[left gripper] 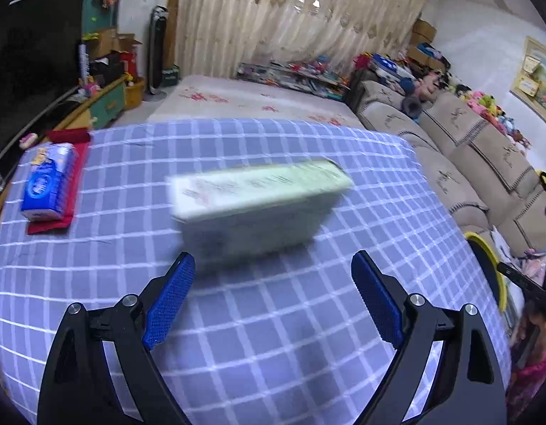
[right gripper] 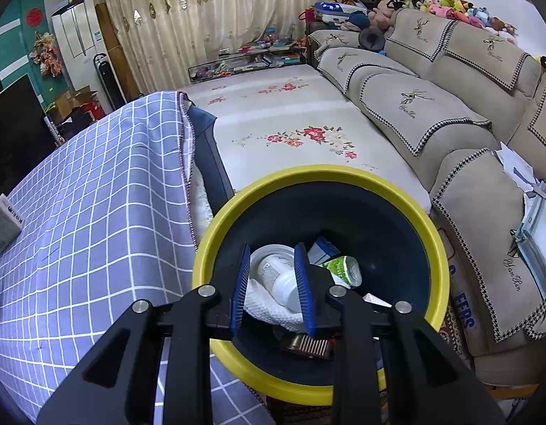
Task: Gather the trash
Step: 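Reach the left tool to the green-and-white tea box and grasp it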
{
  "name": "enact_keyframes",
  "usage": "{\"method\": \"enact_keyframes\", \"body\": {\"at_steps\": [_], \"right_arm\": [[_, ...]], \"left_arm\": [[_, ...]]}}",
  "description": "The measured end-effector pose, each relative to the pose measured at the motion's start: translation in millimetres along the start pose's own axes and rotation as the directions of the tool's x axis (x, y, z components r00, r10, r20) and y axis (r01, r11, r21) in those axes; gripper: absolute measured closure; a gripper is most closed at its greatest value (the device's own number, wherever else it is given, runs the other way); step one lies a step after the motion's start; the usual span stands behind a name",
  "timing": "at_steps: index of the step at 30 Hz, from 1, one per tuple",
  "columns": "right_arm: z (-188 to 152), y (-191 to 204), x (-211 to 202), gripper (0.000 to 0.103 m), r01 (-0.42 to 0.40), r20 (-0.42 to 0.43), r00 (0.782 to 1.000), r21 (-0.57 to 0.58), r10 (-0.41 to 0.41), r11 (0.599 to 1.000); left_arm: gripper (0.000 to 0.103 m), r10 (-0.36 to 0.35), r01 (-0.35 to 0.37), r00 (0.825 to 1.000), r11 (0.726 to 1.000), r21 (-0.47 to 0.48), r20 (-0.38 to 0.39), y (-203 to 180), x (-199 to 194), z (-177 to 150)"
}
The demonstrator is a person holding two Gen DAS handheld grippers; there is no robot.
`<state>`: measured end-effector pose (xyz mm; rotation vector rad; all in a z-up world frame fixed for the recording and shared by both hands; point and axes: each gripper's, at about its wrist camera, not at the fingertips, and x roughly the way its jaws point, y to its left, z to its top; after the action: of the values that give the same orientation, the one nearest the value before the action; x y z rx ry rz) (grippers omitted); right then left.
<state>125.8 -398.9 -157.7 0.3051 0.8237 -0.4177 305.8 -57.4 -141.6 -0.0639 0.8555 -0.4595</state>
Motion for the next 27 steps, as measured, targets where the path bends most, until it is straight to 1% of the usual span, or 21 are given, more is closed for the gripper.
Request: {"method": "enact_keyframes", "body": {"at_steps": [5, 8, 11, 12, 14, 15, 17, 19, 22, 24, 27], "right_arm": [[-0.4, 1.3, -0.1, 0.078, -0.008, -0.002, 1.000, 0.000, 0.008, 1.000], [-0.6, 0.4, -1.7, 0.078, -0.014, -0.001, 1.000, 0.001, 0.014, 1.000], [-0.9, -2.2, -2.9, 0.078, -0.019, -0.001, 1.000, 0.001, 0.019, 1.000], [-1.0, -2.8, -3.0, 0.078, -0.021, -0.001, 1.000, 0.001, 0.021, 1.000], [-0.3, -3.7, -2.1, 0.078, -0.023, -0.001, 1.000, 0.006, 0.023, 1.000], [-0.7, -3.4, -2.2, 0.078, -0.024, -0.001, 1.000, 0.006, 0.024, 1.000], [-1.0, -1.7, -0.7, 0.078, -0.028, -0.005, 1.000, 0.006, 0.028, 1.000], [-0.6, 2.8, -0.5, 0.078, -0.035, -0.007, 0.999, 0.000, 0.035, 0.999], [0.2, 7.9, -2.7, 0.078, -0.038, -0.003, 0.999, -0.013, 0.038, 0.999], [1.5, 8.3, -4.2, 0.078, -0.036, 0.000, 0.999, -0.015, 0.036, 0.999], [4.0, 6.2, -5.4, 0.078, -0.030, 0.002, 1.000, -0.012, 0.030, 0.999]], "left_arm": [[0.015, -0.077, 0.077, 0.997, 0.996, 0.052, -0.011, -38.8, -3.9, -3.1], [0.015, -0.109, 0.109, 0.994, 0.991, 0.078, -0.003, -52.2, -13.0, -1.9], [0.015, -0.069, 0.065, 0.997, 0.993, 0.103, 0.042, -48.4, -32.2, 0.3], [0.015, -0.053, 0.048, 0.997, 0.994, 0.102, 0.052, -40.5, -37.5, 1.6], [0.015, 0.001, -0.007, 0.997, 0.997, 0.082, 0.072, -21.4, -45.7, 3.3], [0.015, 0.023, -0.027, 0.997, 0.998, 0.059, 0.074, -9.3, -46.4, 4.4], [0.015, 0.035, -0.037, 0.997, 0.999, 0.021, 0.068, 10.0, -42.7, 6.3], [0.015, 0.050, -0.050, 0.998, 0.999, 0.005, 0.047, 22.2, -29.0, 7.6], [0.015, 0.031, -0.032, 0.999, 0.999, 0.034, 0.029, 19.0, -10.5, 7.9], [0.015, 0.020, -0.021, 0.999, 0.998, 0.052, 0.027, 12.2, -6.0, 6.8], [0.015, -0.034, 0.034, 0.999, 0.997, 0.069, 0.004, -6.9, -2.5, 5.7]]}}
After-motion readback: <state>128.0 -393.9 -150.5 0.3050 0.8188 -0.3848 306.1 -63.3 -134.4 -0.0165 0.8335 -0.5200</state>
